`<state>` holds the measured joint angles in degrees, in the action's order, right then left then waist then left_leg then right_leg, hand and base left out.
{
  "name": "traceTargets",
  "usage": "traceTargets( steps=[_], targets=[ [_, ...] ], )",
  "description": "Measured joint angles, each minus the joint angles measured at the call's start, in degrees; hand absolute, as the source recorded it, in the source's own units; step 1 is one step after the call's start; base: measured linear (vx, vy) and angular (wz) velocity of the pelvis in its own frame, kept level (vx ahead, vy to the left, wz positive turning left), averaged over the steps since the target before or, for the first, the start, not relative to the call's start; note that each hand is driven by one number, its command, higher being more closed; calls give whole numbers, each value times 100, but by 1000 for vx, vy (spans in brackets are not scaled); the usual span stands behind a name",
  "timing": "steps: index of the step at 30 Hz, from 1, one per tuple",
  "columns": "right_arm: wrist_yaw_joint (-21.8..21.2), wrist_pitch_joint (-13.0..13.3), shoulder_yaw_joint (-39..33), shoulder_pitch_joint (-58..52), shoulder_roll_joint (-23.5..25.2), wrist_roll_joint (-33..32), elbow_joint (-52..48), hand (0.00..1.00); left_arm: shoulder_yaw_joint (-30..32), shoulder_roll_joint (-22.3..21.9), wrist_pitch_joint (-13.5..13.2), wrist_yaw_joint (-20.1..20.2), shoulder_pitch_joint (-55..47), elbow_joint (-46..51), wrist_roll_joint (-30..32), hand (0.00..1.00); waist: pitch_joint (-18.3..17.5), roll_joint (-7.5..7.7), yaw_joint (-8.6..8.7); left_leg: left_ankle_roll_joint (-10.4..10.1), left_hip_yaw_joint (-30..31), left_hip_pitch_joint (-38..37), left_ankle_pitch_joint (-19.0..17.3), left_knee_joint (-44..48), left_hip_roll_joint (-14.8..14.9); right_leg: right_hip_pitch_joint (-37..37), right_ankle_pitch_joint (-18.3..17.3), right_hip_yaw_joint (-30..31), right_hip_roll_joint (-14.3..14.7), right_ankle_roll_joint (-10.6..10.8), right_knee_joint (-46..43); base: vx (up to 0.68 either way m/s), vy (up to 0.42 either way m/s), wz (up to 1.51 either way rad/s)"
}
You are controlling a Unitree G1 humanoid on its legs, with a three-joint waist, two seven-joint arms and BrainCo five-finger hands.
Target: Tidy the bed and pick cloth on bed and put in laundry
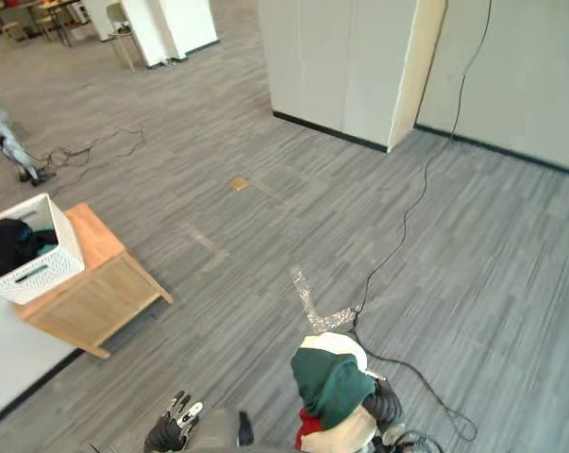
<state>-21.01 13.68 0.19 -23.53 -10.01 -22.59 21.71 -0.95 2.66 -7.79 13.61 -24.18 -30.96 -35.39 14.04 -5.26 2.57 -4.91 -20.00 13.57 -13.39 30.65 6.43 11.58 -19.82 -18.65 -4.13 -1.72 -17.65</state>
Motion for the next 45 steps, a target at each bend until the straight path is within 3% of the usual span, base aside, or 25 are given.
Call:
traceTargets(
  steps=[3, 4, 5, 7, 8, 9, 10, 13, 17, 20, 21, 22, 23, 25, 26, 27, 30, 32, 34, 36, 39, 41, 42, 43, 45],
  targets=[
    [-181, 15, -260, 62, 60, 151, 177, 100, -4, -5, 119, -48, 77, 28, -2, 0, 29, 130, -44, 290, -677, -138, 600, -1352, -364, 681, -49, -209, 15, 243, 563, 475, 23, 30],
    [-179, 24, -266, 73, 59, 191, 223, 100, -3, -5, 167, -78, 80, 40, -3, 0, 18, 150, -56, 500, -702, -134, 765, -1388, -399, 783, -80, -194, 4, 313, 639, 471, 84, -23],
    [-172, 61, -244, 133, 117, 346, 236, 100, 71, 4, 344, -161, 93, 54, -38, 0, -86, 266, -139, 994, -740, -78, 975, -1179, -483, 865, -181, -144, -127, 499, 666, 501, 95, -26],
    [-157, 90, -246, 166, 217, 437, 245, 100, 132, 16, 499, -241, 282, -56, -43, 0, -170, 373, -164, 1445, -704, 15, 494, -736, -550, 644, -201, -151, -380, 817, -45, 559, 117, 5],
    [-151, 87, -245, 169, 216, 477, 257, 100, 147, 19, 518, -249, 323, -95, -44, 0, -173, 381, -176, 1481, -678, -3, 426, -638, -544, 491, -134, -159, -458, 937, -502, 576, 153, 26],
    [-151, 91, -226, 199, 244, 535, 254, 100, 163, 62, 499, -209, 330, -166, -34, 0, -196, 402, -197, 1453, -622, -205, 221, -582, -573, 23, 260, -169, -693, 1023, -1794, 678, 182, 29],
    [-159, 122, -183, 195, 320, 544, 248, 100, 157, 106, 477, -164, 323, -254, 11, 0, -201, 525, -183, 1324, -446, -546, 16, -718, -676, -460, 988, -156, -1012, 844, -3168, 689, 163, 35],
    [-152, 252, -152, 110, 332, 538, 242, 100, 38, 280, 490, -119, 302, -345, 4, 0, -192, 576, -109, 1209, 171, -1615, -157, -1352, -798, -1427, 696, -150, -1281, 482, -4737, 544, 49, 77],
    [-30, 508, -113, -64, 337, 350, 199, 100, -117, 366, 582, -110, 566, -459, -5, 0, -183, 547, 36, 1102, 1159, -2481, -93, -1860, -725, -2502, 344, -6, -1146, 594, -2878, 603, -117, 147],
    [-12, 607, -103, -93, 372, 279, 383, 100, -112, 378, 673, -112, 782, -690, -48, 0, -179, 585, 79, 599, 1863, -2868, -467, -1800, -488, -2623, 1195, 869, -985, 796, -64, 487, -294, 169],
    [-13, 636, -89, -99, 408, 257, 457, 100, -89, 443, 664, -114, 763, -732, -48, 0, -193, 642, 115, 302, 2122, -3006, -902, -1704, -394, -2706, 1726, 1181, -976, 1000, -375, 538, -403, 148],
    [-13, 623, -89, -90, 396, 247, 466, 100, -68, 412, 651, -120, 747, -799, -52, 0, -216, 621, 106, 331, 2255, -3052, -1069, -1626, -307, -2795, 1779, 1277, -925, 999, -802, 757, -610, 131],
    [-9, 633, -61, -134, 323, 264, 323, 100, -47, 263, 618, -131, 468, -793, -51, 0, -405, 459, 92, 465, 2433, -3175, -1339, -1560, 15, -3071, 1083, 1134, -777, 749, -1900, 547, -449, 69],
    [122, 645, -5, -101, 269, 327, 308, 100, 159, 27, 597, -137, 323, -763, -84, 0, -428, 235, 45, 380, 2330, -2686, -1086, -481, 257, -2984, 656, 892, -777, 605, -2145, 581, -421, 71],
    [178, 642, 8, -96, 219, 402, 309, 100, 303, -92, 598, -26, 337, -704, -262, 0, -367, 51, 63, 201, 2107, -1843, -354, 1126, 572, -2489, 511, 503, -715, 500, -1849, 607, -441, 95],
    [189, 637, 28, -52, 175, 425, 316, 100, 357, -115, 590, 38, 331, -666, -291, 0, -332, -17, 49, 142, 1981, -1546, -344, 1670, 702, -2224, 503, 336, -636, 471, -1627, 486, -386, 92],
    [218, 627, 22, 114, 104, 407, 456, 100, 445, -26, 357, 131, 301, -648, -228, 0, -279, 86, -151, 162, 1274, -716, -362, 2323, 671, -1032, 568, -136, -419, 403, -481, 348, -247, 61],
    [218, 634, -38, 212, 25, 312, 460, 100, 437, 31, 318, 135, 259, -565, -226, 0, -283, 157, -249, 166, 516, -425, -359, 1479, 508, -525, 579, -418, -359, 415, 62, 365, -177, 25],
    [210, 632, -324, 352, -18, 75, 547, 100, 384, 20, 304, 131, 232, -575, -227, 0, -281, 164, -322, 143, -270, -350, 2, -788, 88, -109, 601, -652, -316, 511, 466, 418, -100, 31],
    [213, 599, -476, 428, -16, -17, 707, 100, 385, 8, 359, 122, 189, -615, -231, 0, -324, 256, -386, 437, -444, -485, 951, -1620, -165, 260, 563, -695, -335, 657, 794, 516, -18, 8],
    [254, 562, -476, 524, 3, -5, 729, 100, 683, 6, 534, -27, 270, -813, -204, 0, -354, 382, -365, 971, -689, -412, 940, -1030, -175, 431, 650, -656, -538, 947, 841, 616, 56, -2],
    [367, 487, -431, 573, 275, 126, 741, 100, 1047, -34, 611, -268, 368, -1060, 21, 0, -344, 592, -420, 872, -937, -245, 591, -516, -302, 405, 654, -650, -878, 1145, 6, 421, 166, 8],
    [399, 490, -443, 452, 192, 127, 694, 100, 1019, -101, 636, -394, 298, -1209, 193, 0, -392, 480, -390, 1141, -756, -579, 934, -1372, -420, -39, 687, -648, -1192, 1085, -1602, 281, 198, 36],
    [452, 451, -359, 464, 354, 130, 838, 100, 1195, 7, 634, -385, 293, -1276, 221, 0, -363, 784, -351, 1269, -752, -962, 645, -1403, -694, -526, 1191, -446, -1722, 592, -3192, 298, 162, 43],
    [427, 417, -153, 425, 394, 225, 850, 100, 1210, 256, 580, -555, 388, -1468, 233, 0, -324, 906, -350, 1254, -481, -1391, 342, -1540, -835, -1411, 1182, 27, -1854, 439, -4644, 359, 30, 43]
  ],
)
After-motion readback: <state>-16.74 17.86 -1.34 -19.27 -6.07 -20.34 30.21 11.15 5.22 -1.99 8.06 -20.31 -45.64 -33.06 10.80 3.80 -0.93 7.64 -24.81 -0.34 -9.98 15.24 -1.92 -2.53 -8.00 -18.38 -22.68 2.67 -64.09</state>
